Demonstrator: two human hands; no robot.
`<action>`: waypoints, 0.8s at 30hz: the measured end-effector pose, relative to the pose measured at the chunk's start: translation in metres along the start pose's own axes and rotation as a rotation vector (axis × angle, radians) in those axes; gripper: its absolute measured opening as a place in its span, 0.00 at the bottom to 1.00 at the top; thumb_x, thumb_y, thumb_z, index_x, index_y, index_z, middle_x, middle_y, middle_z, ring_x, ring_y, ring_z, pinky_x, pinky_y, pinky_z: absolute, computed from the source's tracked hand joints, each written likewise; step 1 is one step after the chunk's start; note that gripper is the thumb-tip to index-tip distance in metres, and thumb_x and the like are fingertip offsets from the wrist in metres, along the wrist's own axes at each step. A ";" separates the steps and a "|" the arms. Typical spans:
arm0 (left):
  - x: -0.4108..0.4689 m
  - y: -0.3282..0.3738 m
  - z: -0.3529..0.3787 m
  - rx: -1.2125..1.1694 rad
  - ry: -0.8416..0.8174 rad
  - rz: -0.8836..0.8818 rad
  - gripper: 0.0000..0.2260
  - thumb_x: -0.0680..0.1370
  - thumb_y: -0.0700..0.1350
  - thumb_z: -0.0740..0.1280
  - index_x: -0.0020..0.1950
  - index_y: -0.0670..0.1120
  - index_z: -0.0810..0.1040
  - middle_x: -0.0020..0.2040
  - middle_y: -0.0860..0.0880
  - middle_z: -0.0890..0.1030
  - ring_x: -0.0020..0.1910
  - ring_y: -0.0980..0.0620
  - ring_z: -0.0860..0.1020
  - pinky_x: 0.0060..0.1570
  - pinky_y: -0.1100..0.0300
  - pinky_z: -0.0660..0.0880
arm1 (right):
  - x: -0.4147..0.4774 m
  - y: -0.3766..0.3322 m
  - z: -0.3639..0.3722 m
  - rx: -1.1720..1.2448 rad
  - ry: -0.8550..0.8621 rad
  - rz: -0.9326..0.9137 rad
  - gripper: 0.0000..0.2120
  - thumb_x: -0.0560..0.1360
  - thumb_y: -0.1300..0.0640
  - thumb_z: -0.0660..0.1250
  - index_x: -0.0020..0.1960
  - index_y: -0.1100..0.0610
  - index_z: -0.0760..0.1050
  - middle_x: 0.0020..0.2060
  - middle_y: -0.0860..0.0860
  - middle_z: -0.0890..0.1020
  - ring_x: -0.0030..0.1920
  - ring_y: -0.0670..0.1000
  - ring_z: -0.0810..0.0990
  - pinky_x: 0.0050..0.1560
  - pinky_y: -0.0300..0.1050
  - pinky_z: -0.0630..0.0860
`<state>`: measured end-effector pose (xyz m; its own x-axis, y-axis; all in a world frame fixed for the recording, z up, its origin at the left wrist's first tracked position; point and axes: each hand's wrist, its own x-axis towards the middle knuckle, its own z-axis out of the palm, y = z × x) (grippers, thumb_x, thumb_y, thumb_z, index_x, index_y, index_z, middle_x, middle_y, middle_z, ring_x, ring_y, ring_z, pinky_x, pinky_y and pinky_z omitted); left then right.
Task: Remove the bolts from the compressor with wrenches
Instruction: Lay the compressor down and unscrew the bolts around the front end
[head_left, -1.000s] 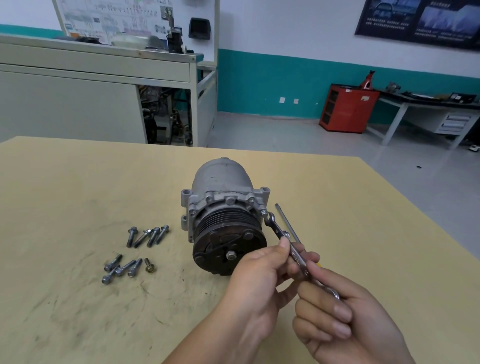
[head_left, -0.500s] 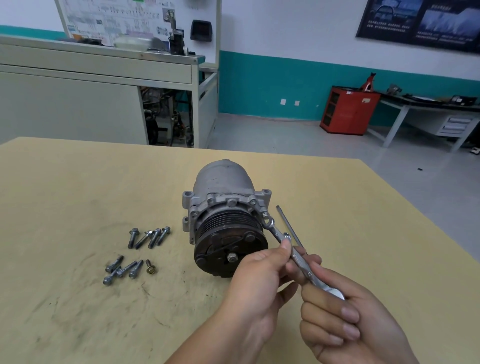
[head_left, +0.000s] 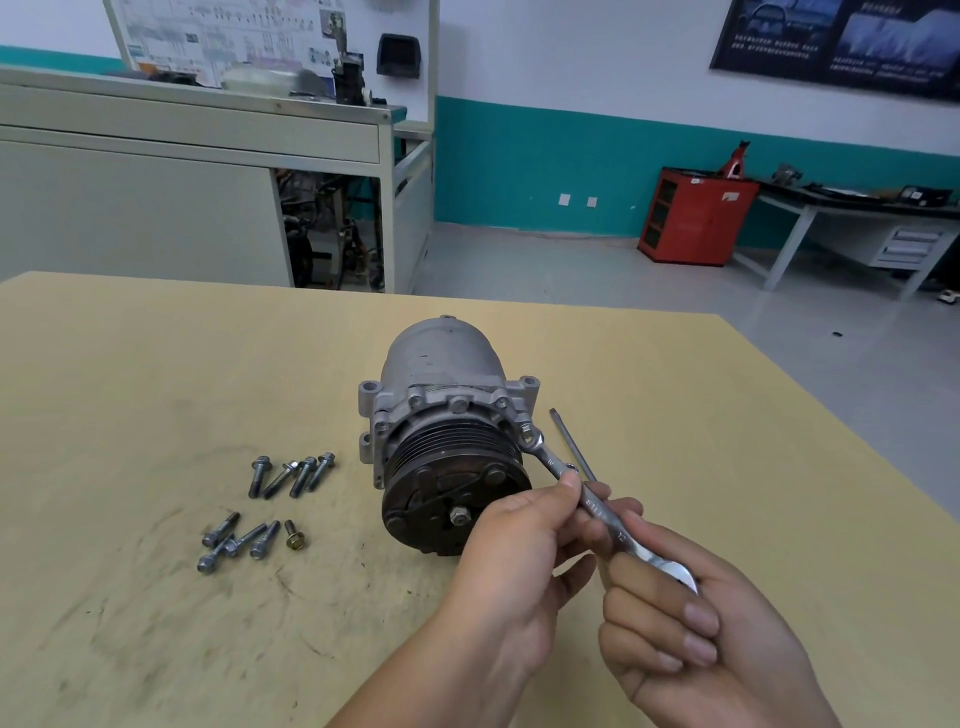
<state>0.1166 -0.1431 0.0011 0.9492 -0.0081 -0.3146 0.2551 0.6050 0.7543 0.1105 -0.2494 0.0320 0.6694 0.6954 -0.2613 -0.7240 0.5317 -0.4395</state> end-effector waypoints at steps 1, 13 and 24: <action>0.000 0.000 0.000 0.001 -0.002 -0.005 0.11 0.80 0.46 0.60 0.47 0.41 0.79 0.32 0.49 0.83 0.30 0.59 0.79 0.47 0.55 0.69 | 0.000 0.000 0.000 0.002 0.023 -0.021 0.20 0.44 0.70 0.82 0.31 0.68 0.76 0.17 0.47 0.51 0.17 0.47 0.48 0.16 0.36 0.52; -0.001 0.000 -0.006 0.026 0.005 0.048 0.15 0.80 0.50 0.61 0.48 0.41 0.81 0.41 0.45 0.85 0.41 0.55 0.83 0.45 0.58 0.74 | 0.008 0.017 0.004 -0.279 0.213 -0.200 0.08 0.65 0.59 0.63 0.30 0.63 0.68 0.12 0.51 0.59 0.10 0.46 0.58 0.16 0.30 0.56; -0.005 0.002 -0.019 -0.051 0.077 -0.042 0.11 0.79 0.44 0.63 0.44 0.38 0.80 0.39 0.42 0.85 0.34 0.49 0.84 0.38 0.58 0.80 | 0.023 0.039 -0.018 -0.787 0.368 -0.231 0.22 0.77 0.66 0.60 0.26 0.56 0.77 0.18 0.61 0.72 0.15 0.53 0.69 0.19 0.38 0.68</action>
<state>0.1087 -0.1267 -0.0068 0.9203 0.0258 -0.3903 0.2828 0.6455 0.7095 0.1007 -0.2213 -0.0070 0.8933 0.3413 -0.2926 -0.3314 0.0601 -0.9416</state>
